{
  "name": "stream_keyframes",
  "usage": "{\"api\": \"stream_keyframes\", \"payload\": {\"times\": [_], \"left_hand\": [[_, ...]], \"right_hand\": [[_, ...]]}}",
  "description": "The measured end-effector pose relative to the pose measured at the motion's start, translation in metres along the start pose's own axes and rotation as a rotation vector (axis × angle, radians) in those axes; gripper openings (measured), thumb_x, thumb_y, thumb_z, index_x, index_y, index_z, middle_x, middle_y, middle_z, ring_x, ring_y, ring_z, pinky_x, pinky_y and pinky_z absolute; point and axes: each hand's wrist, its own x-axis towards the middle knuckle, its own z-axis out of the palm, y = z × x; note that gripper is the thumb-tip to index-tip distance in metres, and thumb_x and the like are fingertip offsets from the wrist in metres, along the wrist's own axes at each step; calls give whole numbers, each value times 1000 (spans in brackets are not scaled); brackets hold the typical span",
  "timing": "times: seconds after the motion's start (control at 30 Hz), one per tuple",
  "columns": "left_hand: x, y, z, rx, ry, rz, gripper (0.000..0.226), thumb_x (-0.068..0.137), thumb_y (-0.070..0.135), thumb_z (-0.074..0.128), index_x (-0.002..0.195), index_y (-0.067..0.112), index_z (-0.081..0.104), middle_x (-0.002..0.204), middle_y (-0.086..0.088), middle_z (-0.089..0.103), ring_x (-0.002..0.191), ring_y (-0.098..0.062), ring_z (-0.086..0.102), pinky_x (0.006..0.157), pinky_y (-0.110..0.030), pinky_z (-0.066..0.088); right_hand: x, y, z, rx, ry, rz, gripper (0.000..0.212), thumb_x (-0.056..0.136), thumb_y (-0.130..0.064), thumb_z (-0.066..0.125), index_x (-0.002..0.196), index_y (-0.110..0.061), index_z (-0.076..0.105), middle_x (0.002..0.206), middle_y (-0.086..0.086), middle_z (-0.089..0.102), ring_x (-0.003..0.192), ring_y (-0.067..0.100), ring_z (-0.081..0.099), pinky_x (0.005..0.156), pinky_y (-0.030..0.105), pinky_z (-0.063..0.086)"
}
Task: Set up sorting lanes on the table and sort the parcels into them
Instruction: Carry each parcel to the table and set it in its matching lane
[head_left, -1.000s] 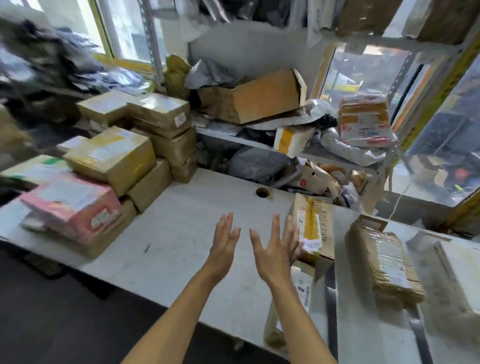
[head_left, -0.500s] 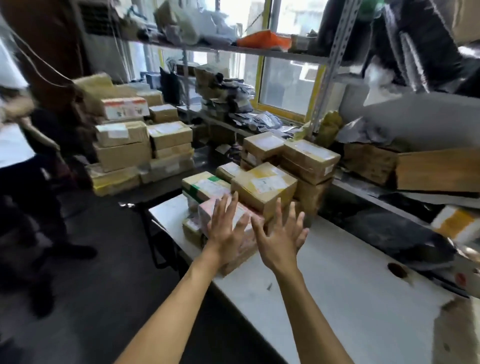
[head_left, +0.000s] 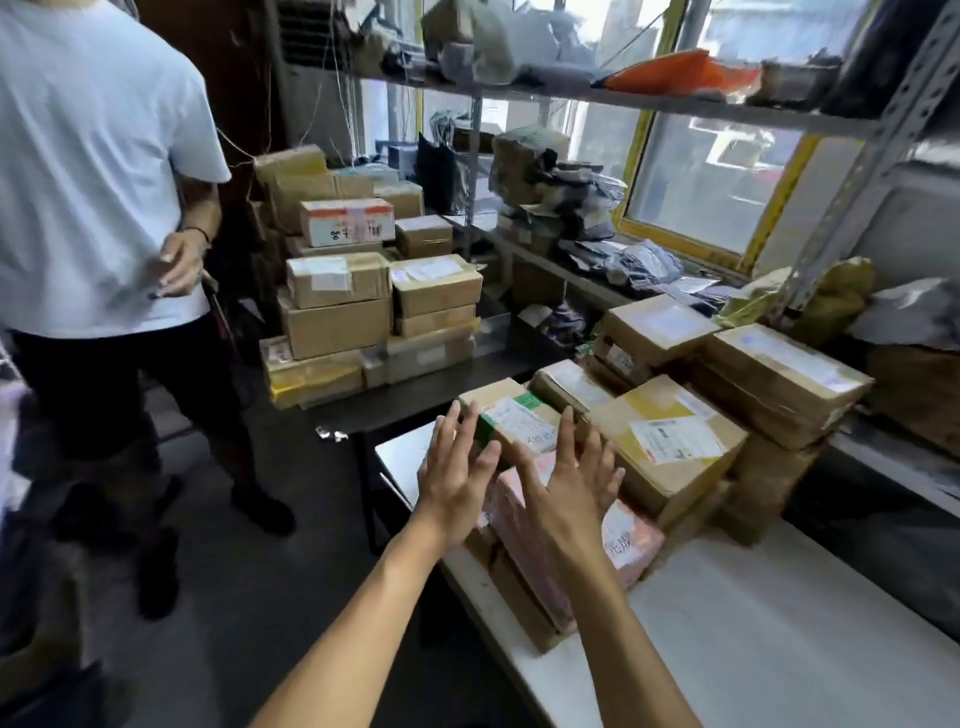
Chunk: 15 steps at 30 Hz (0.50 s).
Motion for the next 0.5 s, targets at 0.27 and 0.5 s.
{"api": "stream_keyframes", "payload": {"times": [0.27, 0.5], "left_hand": [[140, -2, 20, -8, -146, 26, 65, 80, 84, 25, 140, 69, 5, 164, 27, -5, 152, 0, -7, 123, -55, 6], [226, 6, 50, -56, -229, 113, 55, 90, 73, 25, 141, 68, 5, 164, 26, -4, 151, 2, -5, 124, -54, 4]], "right_hand": [[120, 5, 18, 61, 93, 99, 90, 86, -88, 15, 160, -43, -8, 169, -6, -21, 154, 20, -27, 122, 45, -16], [199, 17, 10, 97, 190, 184, 85, 91, -80, 23, 158, -46, -16, 167, -7, -27, 152, 17, -31, 118, 37, -21]]}}
